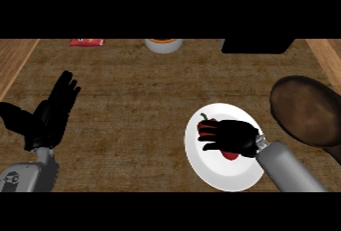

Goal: Pick the tomato from the plate and place it in the pan

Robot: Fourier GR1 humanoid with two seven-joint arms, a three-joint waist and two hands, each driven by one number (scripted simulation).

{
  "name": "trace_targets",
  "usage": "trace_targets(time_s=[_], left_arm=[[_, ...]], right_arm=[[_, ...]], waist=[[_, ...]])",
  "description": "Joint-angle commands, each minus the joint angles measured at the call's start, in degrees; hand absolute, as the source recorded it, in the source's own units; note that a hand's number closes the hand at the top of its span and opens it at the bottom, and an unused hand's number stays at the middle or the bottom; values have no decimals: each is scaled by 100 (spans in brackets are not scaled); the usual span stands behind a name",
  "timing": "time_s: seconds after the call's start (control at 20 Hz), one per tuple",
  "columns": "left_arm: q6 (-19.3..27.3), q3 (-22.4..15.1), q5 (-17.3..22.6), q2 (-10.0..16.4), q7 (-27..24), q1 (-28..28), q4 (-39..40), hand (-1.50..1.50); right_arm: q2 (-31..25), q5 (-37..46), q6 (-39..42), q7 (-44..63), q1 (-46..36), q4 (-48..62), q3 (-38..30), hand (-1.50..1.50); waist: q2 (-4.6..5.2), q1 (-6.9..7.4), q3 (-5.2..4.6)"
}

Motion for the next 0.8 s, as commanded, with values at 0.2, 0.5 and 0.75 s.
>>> trace_targets(time_s=[0.2,0.5,0.75], left_arm=[[34,-71,-196,-234,-37,-44,98,0],[-72,98,-90,-201,75,37,11,0],[-39,187,-165,-143,-41,302,-106,0]], right_arm=[[337,219,-811,-520,175,683,3,150],[756,260,-354,-472,-74,843,-94,150],[678,-206,-207,537,622,363,-1027,150]], waist=[[43,-5,12],[37,19,12],[-5,-169,7]])
